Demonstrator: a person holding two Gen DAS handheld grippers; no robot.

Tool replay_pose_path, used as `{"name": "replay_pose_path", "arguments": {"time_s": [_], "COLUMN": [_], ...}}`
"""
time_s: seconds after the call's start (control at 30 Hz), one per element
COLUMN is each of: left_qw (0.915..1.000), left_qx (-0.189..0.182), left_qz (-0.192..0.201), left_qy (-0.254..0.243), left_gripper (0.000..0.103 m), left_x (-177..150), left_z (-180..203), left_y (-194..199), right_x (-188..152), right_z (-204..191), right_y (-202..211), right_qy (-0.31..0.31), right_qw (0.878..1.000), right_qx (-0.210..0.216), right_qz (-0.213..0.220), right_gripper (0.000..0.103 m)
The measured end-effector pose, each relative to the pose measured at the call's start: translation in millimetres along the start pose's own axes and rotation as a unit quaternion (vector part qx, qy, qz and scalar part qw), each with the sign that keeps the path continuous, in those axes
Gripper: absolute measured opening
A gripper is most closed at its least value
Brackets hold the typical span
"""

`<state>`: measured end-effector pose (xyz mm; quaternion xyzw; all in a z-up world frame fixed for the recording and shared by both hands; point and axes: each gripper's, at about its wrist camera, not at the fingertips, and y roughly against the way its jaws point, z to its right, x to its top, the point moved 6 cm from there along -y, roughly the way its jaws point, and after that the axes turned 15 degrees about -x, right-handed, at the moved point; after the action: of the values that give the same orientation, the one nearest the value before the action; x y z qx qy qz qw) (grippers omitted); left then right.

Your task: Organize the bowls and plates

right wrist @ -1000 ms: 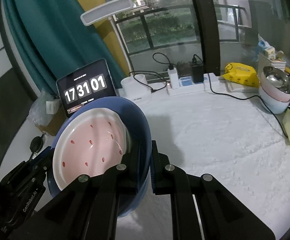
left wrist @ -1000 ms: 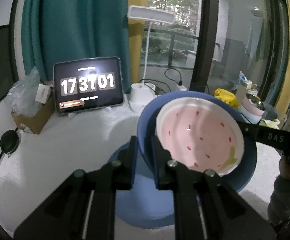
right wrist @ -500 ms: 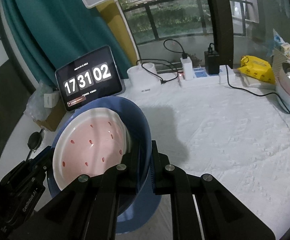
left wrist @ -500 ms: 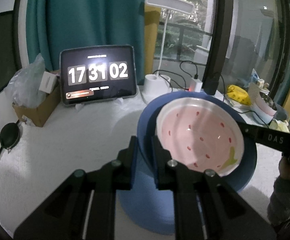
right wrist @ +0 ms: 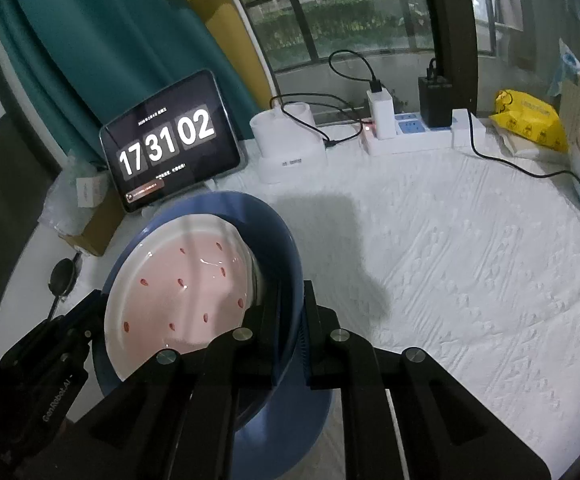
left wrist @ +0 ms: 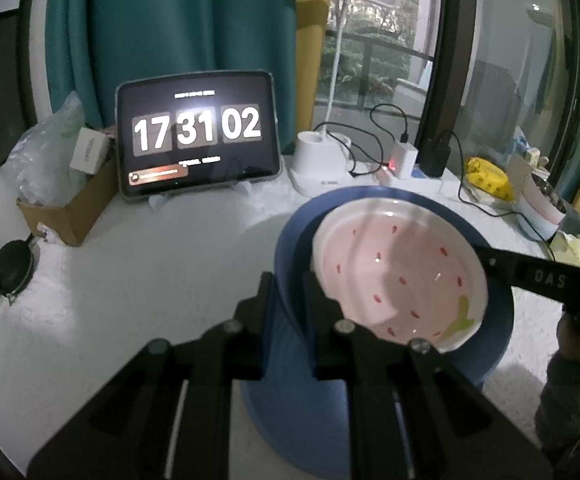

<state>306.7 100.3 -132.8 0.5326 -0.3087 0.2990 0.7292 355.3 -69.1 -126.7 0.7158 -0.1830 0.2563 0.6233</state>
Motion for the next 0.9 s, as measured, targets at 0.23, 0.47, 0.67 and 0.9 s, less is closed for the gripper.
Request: {"name": "replay_pose_path", "arguments": {"time_s": [0.23,0.47,0.67,0.9], "left_qw": [1.0,0.9999,0.9995,0.9994], "left_qx": [0.006,0.013,0.029,0.032], "left_qz": [0.0,0.001,-0.009,-0.015], "left_qy": [-0.006,0.003,0.002,0.006], "left_gripper": [0.013,0.015,0.017,0.022], "left_x": [1.0,-0.2,-1.4,-3.8], "left_z": [2.3,-0.8,-2.1,-2.9], "left_y": [-0.2,-1.2,-1.2,-0.7], "right_x": [0.1,0.6,0.1,-1.8], "right_z": [0.8,0.4,-0.8,3.0], "right_y": [-2.7,-1.6,0.8,5.1], "right_qy": [-0.001,0.002,0.017,0.038], "right_qw": [1.0,1.0,1.0,0.998], "right_qx": [0.002,-0.005,-0.025,-0.043], "right_qz": [-0.003,0.002,0.009,0.02], "right_gripper": [0.012,0.013,0.019,0.036]}}
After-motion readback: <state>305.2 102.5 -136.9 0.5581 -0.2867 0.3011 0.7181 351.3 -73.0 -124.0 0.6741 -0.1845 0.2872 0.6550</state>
